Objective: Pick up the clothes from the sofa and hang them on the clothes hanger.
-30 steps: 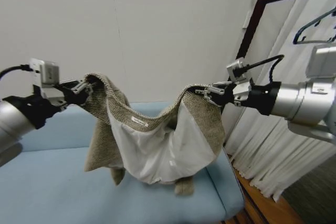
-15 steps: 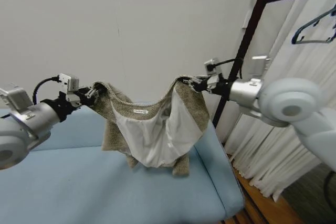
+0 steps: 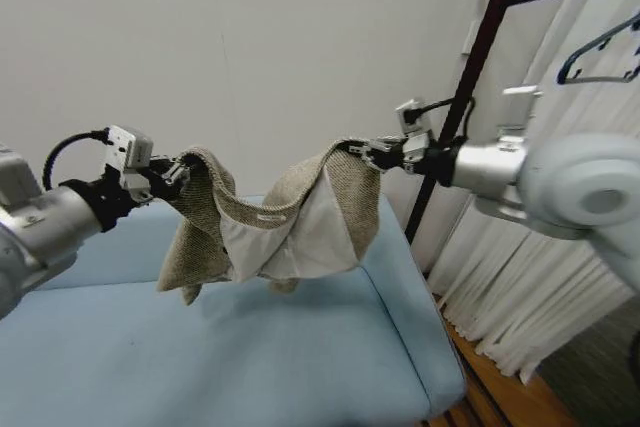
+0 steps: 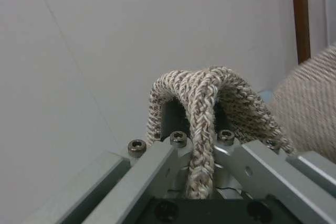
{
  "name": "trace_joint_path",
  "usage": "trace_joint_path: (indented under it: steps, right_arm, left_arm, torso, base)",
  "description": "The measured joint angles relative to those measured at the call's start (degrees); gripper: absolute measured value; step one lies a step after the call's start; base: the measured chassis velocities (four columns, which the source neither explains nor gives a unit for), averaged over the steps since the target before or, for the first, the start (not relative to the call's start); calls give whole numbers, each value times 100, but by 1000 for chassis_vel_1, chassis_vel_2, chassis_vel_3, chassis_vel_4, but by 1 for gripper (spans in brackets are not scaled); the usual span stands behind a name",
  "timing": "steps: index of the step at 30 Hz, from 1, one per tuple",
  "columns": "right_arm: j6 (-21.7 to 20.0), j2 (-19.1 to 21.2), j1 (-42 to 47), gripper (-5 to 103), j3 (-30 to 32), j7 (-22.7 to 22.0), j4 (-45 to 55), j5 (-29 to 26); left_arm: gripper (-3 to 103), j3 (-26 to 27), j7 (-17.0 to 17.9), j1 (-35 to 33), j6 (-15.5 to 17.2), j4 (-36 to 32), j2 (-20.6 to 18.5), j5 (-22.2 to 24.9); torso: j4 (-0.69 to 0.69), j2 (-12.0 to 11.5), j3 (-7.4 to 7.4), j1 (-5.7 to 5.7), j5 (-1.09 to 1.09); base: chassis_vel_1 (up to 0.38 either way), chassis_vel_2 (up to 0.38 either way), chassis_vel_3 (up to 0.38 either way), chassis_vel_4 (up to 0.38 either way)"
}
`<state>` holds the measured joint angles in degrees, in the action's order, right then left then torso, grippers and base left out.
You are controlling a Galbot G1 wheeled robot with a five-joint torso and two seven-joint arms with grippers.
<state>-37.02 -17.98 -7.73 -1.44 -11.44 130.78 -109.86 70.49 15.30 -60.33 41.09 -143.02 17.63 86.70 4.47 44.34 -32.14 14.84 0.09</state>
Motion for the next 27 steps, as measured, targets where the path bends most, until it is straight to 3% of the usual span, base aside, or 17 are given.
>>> trace_joint_path:
  steps: [1,5,11,13,16,17,22,23,27]
  right_arm:
    - [0,0,0,1,0,0,0,0]
    - [-105,313,-149,1,144,84,303,-472]
    - [-372,403,-507,1,152,-105,367,-1281]
    - [-471,386,-503,1,112,-210,346,-1413]
    - [-494,216,-246,1,-161,-346,293,-907]
    - [-494,216,-246,1,-161,-346,293,-907]
    - [-495,-212,267,1,-971,-381,53,258]
    - [-495,-212,267,1,-971,-381,53,258]
    - [-445,-706,1136,1,-1145,-280,-259,1336]
  left_arm:
    - [0,0,0,0,0,0,0,0]
    - [0,927,656,-146,103,-60,-81,1164]
    - [0,1077,954,-204,104,-58,-58,1487]
    - [0,831,1067,-298,104,-52,69,1509]
    - [0,334,1348,-653,138,-38,342,1510]
    - [0,334,1348,-653,138,-38,342,1510]
    - [0,-587,1326,-1465,139,75,1014,869]
    - [0,-587,1326,-1465,139,75,1014,869]
    - [0,-2094,1219,-1278,134,737,1510,-351]
  torso:
    - [0,0,0,0,0]
    - [-2,0,-1,0,-2]
    - [1,0,-1,0,-1]
    - [1,1,-1,0,-1]
    - [1,1,-2,1,-1]
    - [1,1,-2,1,-1]
    - [-3,0,-3,3,-2]
    - [-3,0,-3,3,-2]
    - [2,0,-4,3,-1]
  base:
    - [0,0,0,0]
    - [0,0,0,0]
    - [0,0,0,0]
    - [0,0,0,0]
    - [0,0,0,0]
    - [0,0,0,0]
    - [0,0,0,0]
    - [0,0,0,0]
    - [0,0,0,0]
